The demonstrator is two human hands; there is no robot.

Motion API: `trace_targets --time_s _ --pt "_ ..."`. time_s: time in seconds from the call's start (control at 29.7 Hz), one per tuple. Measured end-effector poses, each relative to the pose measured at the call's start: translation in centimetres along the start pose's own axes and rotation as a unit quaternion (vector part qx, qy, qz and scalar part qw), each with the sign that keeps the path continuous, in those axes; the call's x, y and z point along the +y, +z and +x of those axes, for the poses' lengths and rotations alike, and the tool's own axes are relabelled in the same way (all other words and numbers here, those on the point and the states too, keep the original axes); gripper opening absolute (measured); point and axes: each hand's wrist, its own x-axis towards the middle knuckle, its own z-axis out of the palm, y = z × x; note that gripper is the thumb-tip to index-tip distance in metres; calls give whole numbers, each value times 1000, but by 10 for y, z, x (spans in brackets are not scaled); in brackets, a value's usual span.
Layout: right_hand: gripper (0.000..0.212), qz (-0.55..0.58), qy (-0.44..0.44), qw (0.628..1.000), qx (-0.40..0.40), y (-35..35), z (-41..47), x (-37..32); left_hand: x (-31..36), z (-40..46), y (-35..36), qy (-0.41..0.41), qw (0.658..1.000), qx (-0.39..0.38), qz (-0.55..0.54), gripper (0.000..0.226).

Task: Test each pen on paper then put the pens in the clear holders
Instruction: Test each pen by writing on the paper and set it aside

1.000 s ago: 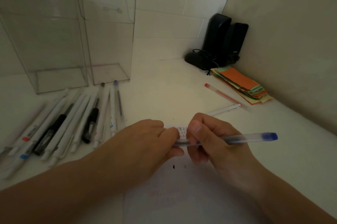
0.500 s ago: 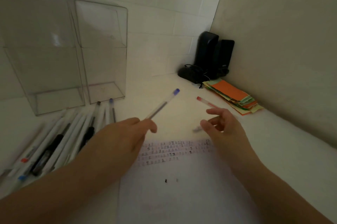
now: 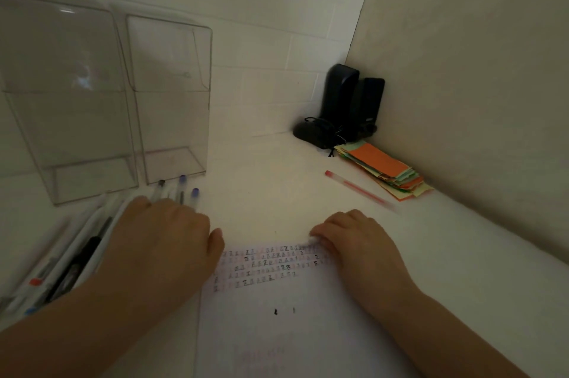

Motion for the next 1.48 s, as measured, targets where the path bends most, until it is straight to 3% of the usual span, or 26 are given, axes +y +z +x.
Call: trace_targets --time_s 0.1,0.17,0.24,0.3,0.37,0.44,0.54,0.64,0.81,1.01,1.08,1.15,1.18,1.21,1.32,1.38,1.48 --pt "24 57 5 996 73 -11 3 -9 7 2 -4 26 998 31 -53 35" --pt "15 229 58 957 169 -25 4 -15 18 1 -7 75 990 33 -113 32" --pt "7 455 115 860 199 -40 4 -23 28 -3 -8 124 974 32 -185 36" --pt "14 649 163 730 137 -45 1 -31 36 -8 -10 176 949 10 -260 41" --pt "22 750 206 627 54 -41 -2 -37 40 -12 -10 233 927 -13 -292 38" --pt "18 783 237 575 9 -36 -2 -40 40 -14 -10 268 916 -20 -299 34" --pt "16 802 248 542 -20 -32 -1 -41 36 -13 -7 275 899 -38 -340 36" --pt "23 796 241 551 -56 -28 -1 -44 33 -12 -7 295 887 -58 -350 43" --pt "27 781 215 581 -83 -22 -1 -48 35 -11 -3 326 893 -24 -309 30" --pt "32 763 209 608 -61 -17 -2 -47 36 -11 -3 317 895 -7 -315 28" --pt "35 717 200 667 -22 -16 -2 -47 33 -11 -4 293 896 -9 -333 31" --pt "46 607 159 778 4 -14 -3 -47 32 -10 -6 277 899 -13 -340 34" --pt "47 560 139 816 6 -11 -6 -46 32 -10 -5 279 899 -14 -337 35" --pt "43 545 129 828 14 -14 -6 -50 33 -10 -5 286 898 -15 -333 36" --pt "22 545 140 825 46 -18 -5 -56 33 -10 -6 293 892 -16 -343 45" --pt "10 586 163 791 62 -29 -2 -58 32 -11 -6 249 894 -22 -372 61" --pt "35 621 230 744 89 -37 -1 -44 31 -15 1 180 909 -38 -374 64"
